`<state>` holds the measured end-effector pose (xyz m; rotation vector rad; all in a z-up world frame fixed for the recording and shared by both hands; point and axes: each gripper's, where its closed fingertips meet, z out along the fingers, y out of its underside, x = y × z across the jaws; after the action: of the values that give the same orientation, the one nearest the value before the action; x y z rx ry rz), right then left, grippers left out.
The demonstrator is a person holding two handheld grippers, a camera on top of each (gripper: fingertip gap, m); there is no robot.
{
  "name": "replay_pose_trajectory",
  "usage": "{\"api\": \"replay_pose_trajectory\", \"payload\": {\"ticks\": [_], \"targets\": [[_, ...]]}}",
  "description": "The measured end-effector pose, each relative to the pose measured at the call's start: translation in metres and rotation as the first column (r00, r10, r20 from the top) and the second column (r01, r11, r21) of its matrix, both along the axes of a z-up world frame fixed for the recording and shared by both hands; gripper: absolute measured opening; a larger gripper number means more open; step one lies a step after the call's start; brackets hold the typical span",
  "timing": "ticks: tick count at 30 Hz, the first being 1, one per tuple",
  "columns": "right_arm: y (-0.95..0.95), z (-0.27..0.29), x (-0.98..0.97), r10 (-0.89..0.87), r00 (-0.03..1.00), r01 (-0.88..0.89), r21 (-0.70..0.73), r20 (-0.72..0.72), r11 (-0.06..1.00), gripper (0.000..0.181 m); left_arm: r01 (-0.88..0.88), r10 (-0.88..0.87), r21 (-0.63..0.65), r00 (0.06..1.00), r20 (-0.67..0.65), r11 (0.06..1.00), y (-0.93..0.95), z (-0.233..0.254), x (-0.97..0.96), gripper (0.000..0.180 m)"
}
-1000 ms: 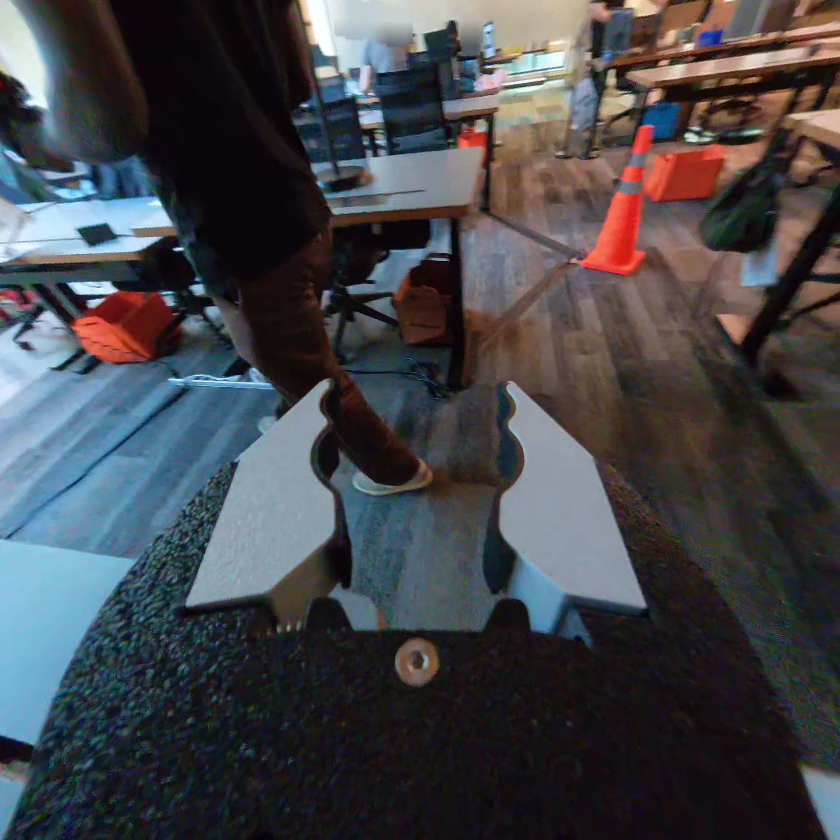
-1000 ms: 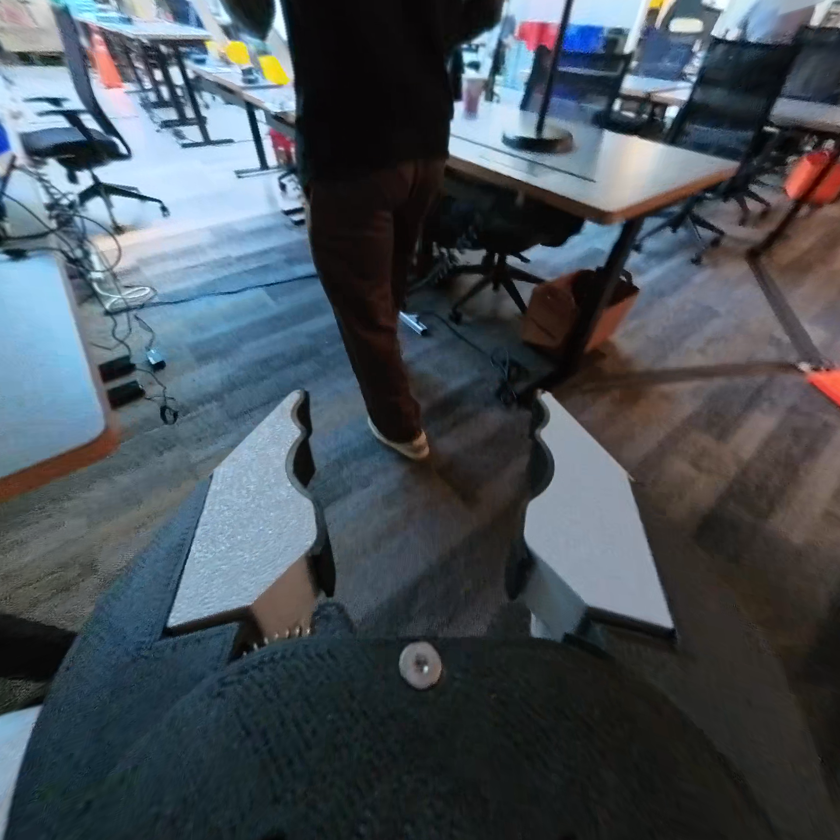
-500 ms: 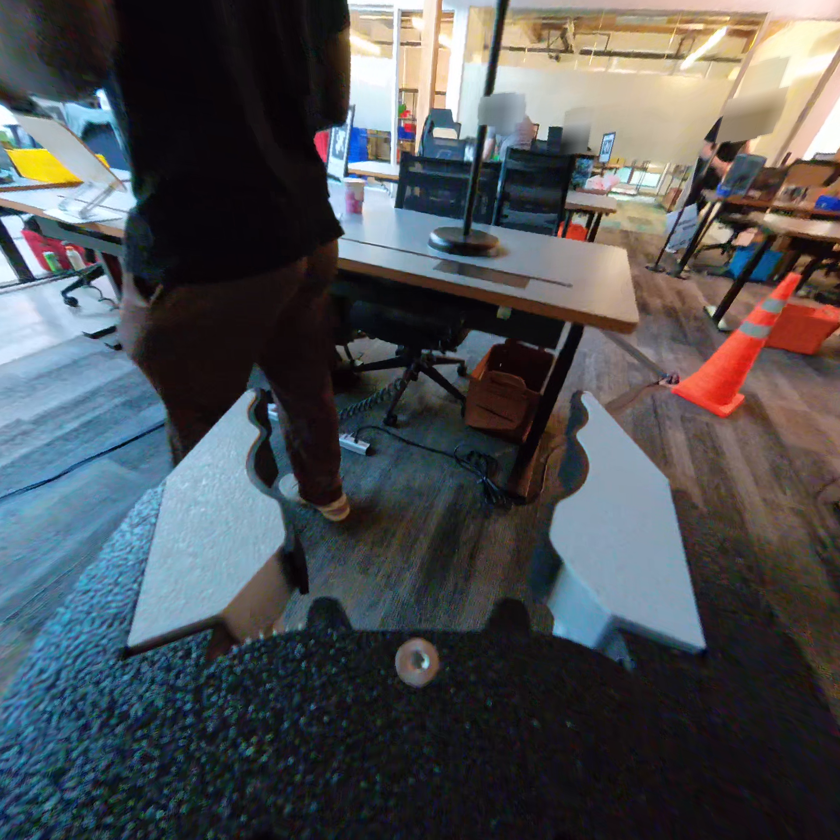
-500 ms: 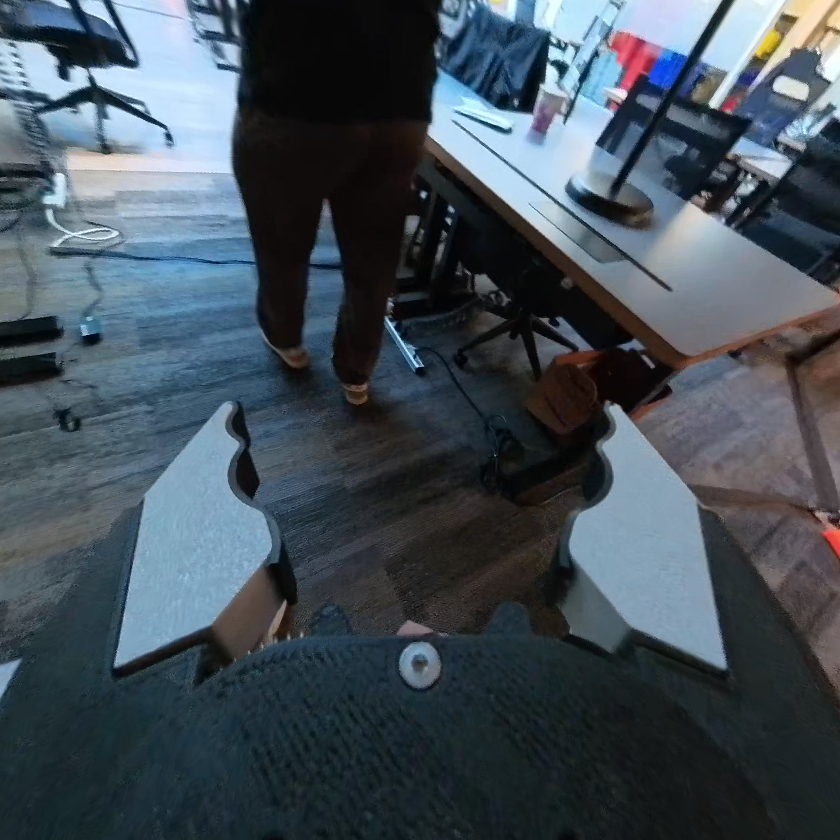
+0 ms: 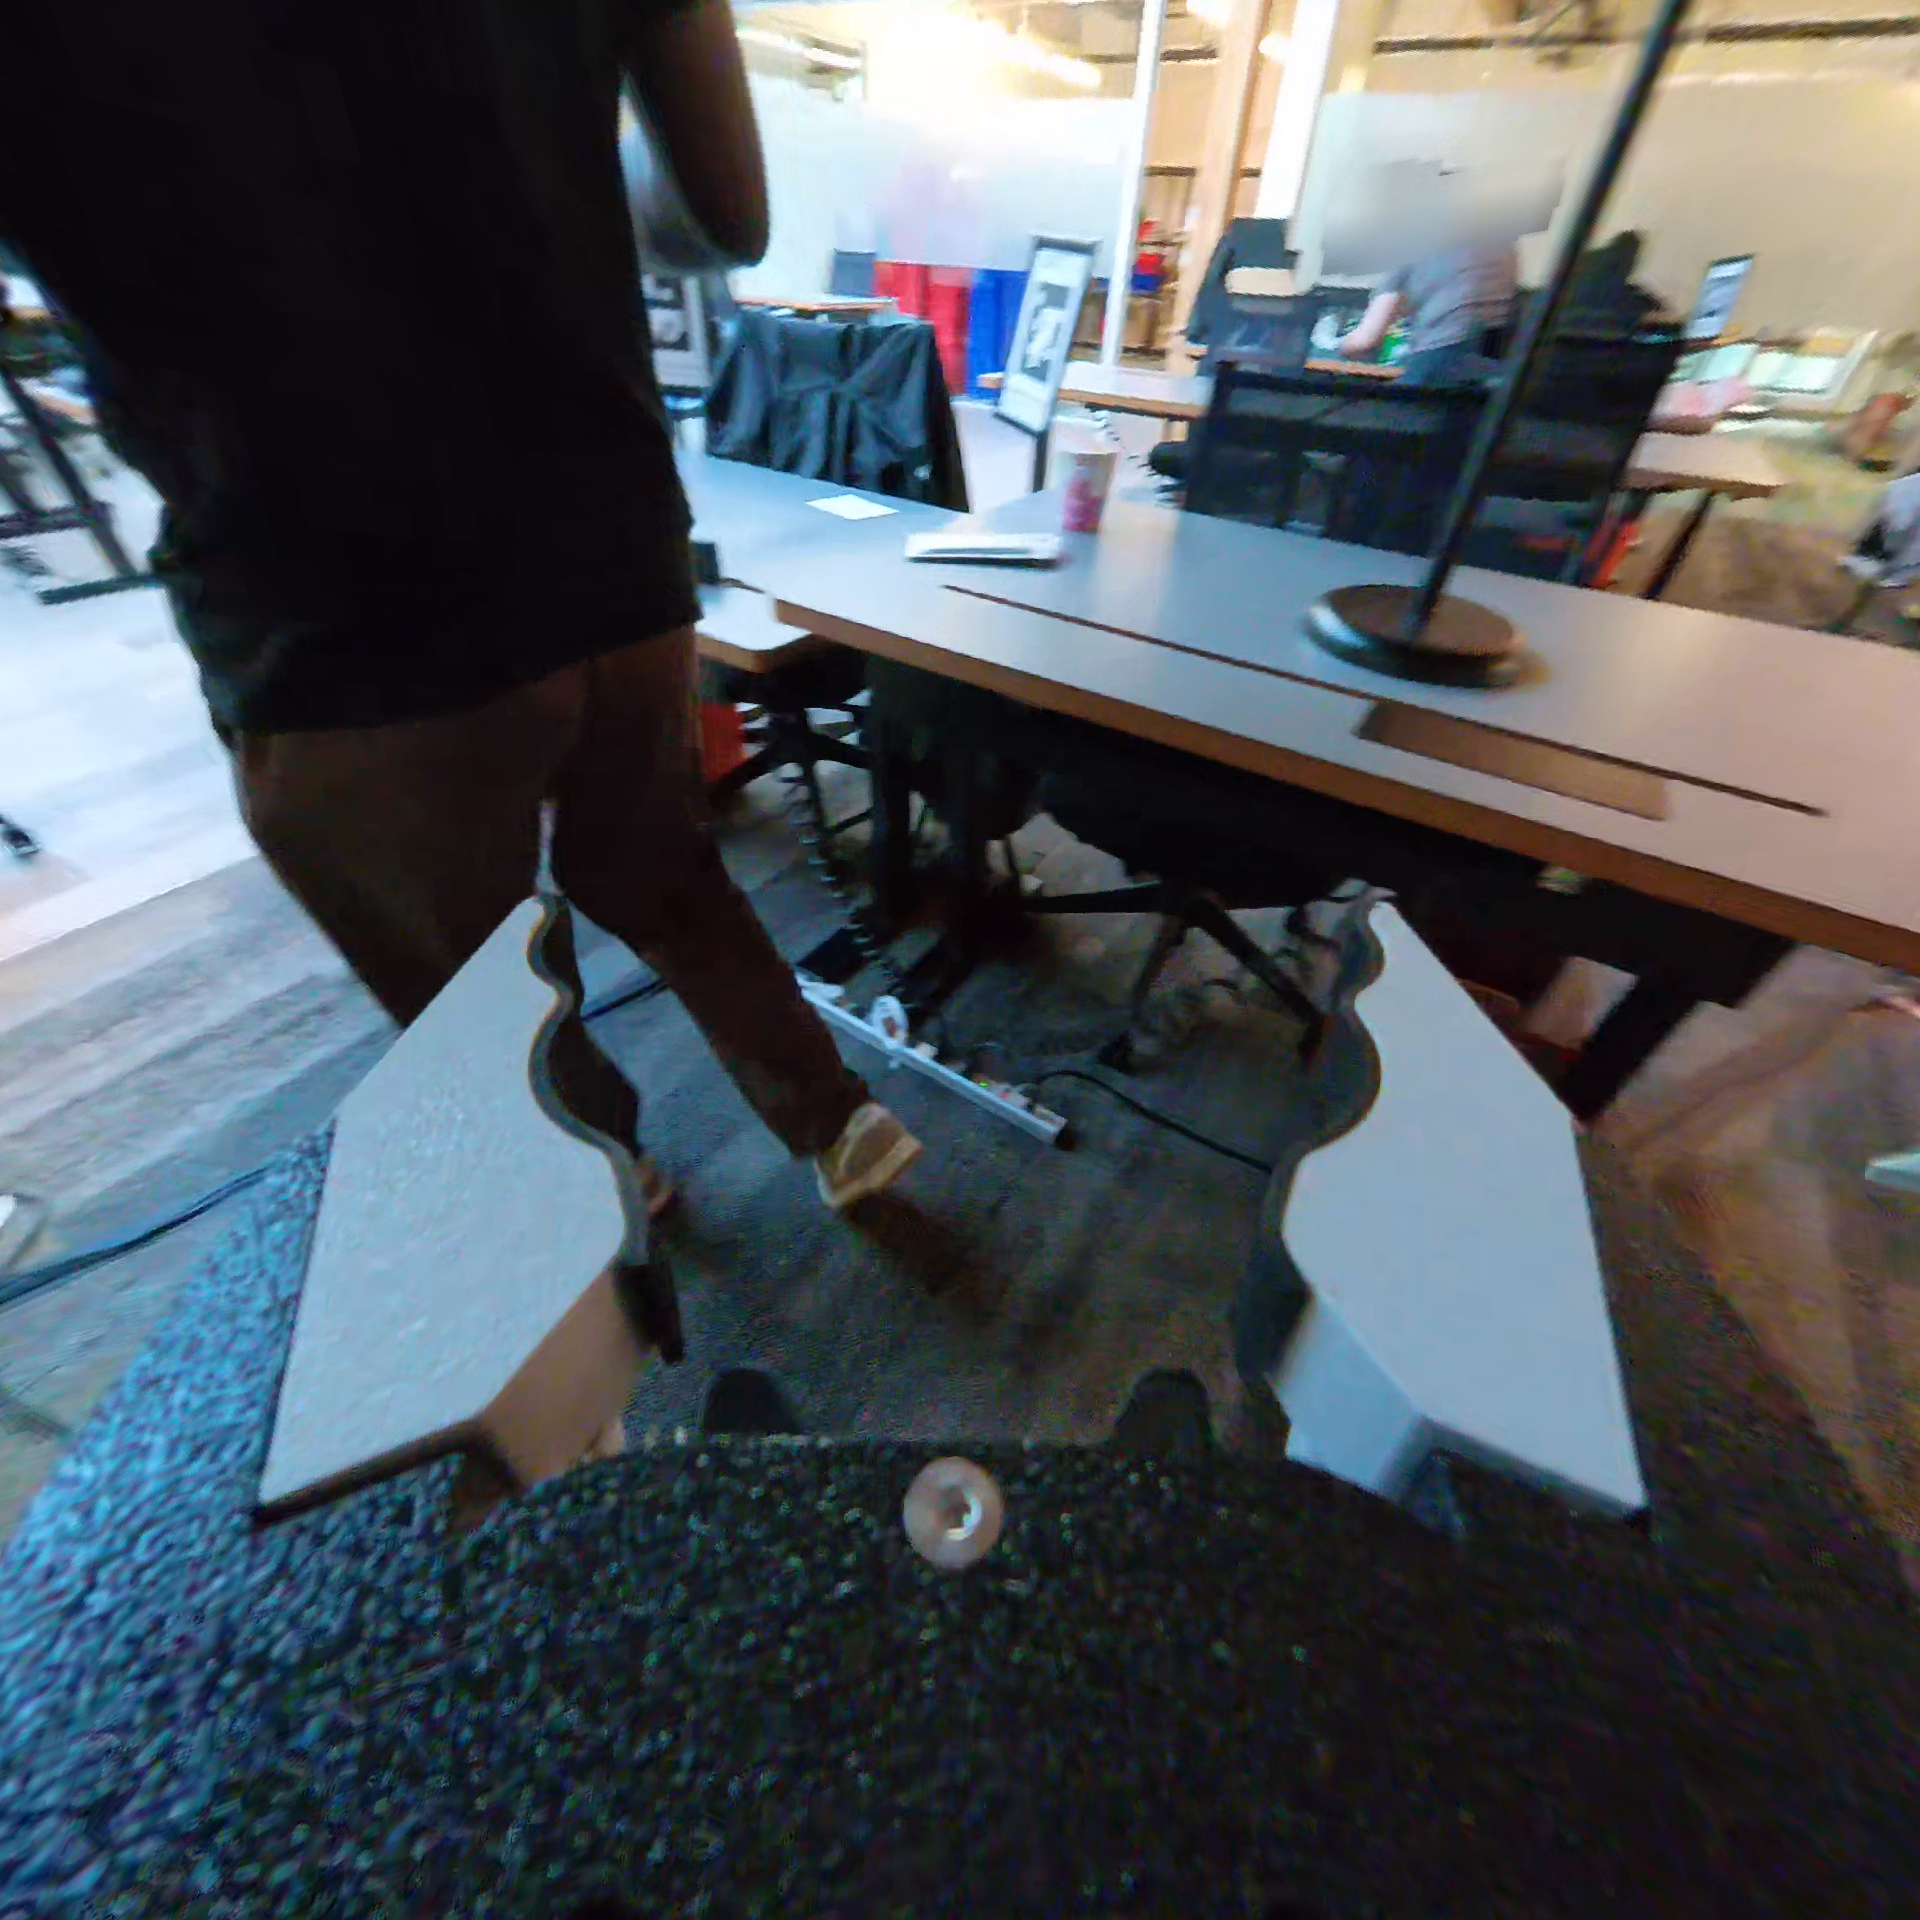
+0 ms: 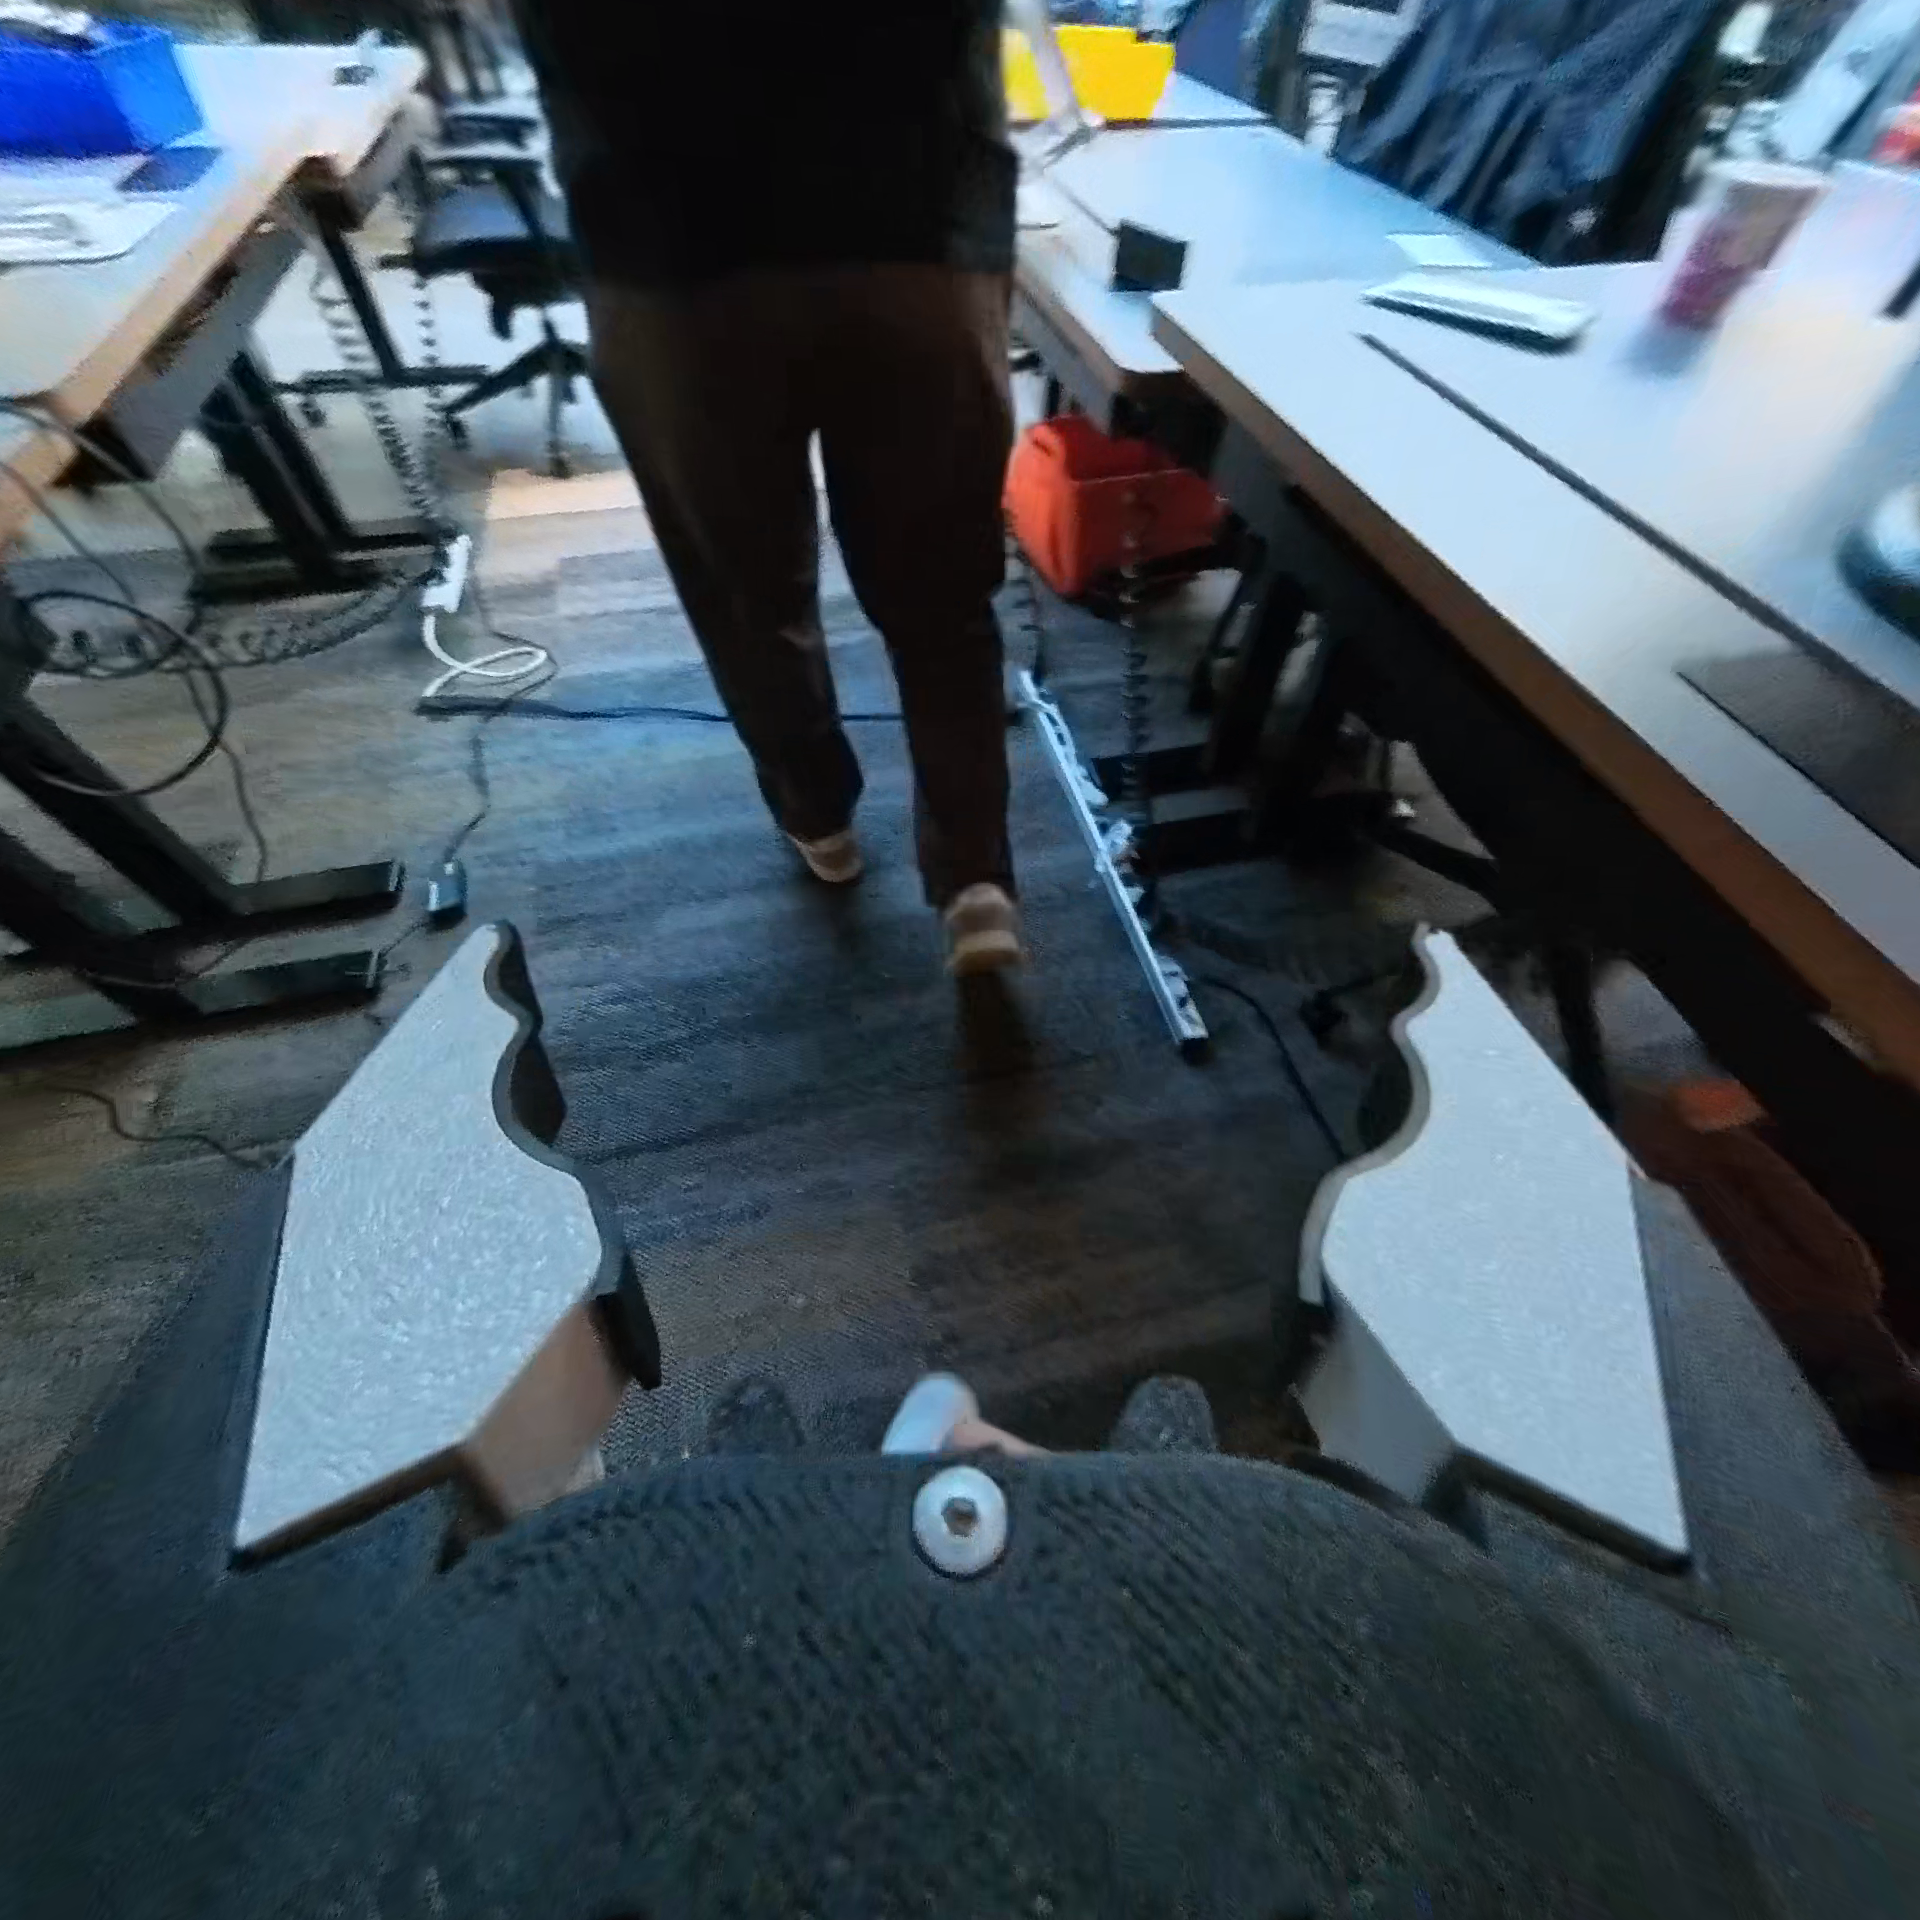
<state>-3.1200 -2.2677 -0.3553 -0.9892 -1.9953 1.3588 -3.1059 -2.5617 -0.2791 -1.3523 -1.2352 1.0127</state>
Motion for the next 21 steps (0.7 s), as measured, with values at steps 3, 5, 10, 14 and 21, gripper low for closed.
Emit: {"api": "replay_pose_trajectory", "payload": {"ticks": [3, 5, 10, 14, 21], "targets": [[-0.048, -0.010, -0.077, 0.093, 0.996, -0.093, 0.014, -0.010, 0.996, 0.152, -0.108, 0.108, -0.011, 0.994, 0.020, 0.994, -0.053, -0.011, -0.032, 0.139], [-0.079, -0.009, -0.130, 0.149, 0.988, -0.149, -0.006, -0.030, 0.989, 0.149, -0.191, 0.190, 0.023, 0.981, 0.044, 0.981, -0.090, -0.018, -0.057, 0.139], [-0.183, -0.005, -0.258, 0.333, 0.943, -0.333, -0.049, -0.016, 0.942, 0.137, -0.344, 0.341, 0.049, 0.938, 0.058, 0.938, -0.164, -0.015, -0.124, 0.137], [-0.283, 0.016, -0.338, 0.518, 0.853, -0.521, -0.045, -0.062, 0.853, 0.121, -0.453, 0.452, 0.002, 0.891, 0.043, 0.892, -0.220, -0.002, -0.172, 0.135], [-0.419, 0.040, -0.435, 0.613, 0.780, -0.621, -0.028, -0.125, 0.783, 0.112, -0.566, 0.564, 0.010, 0.823, 0.061, 0.824, -0.303, -0.020, -0.241, 0.132]]}}
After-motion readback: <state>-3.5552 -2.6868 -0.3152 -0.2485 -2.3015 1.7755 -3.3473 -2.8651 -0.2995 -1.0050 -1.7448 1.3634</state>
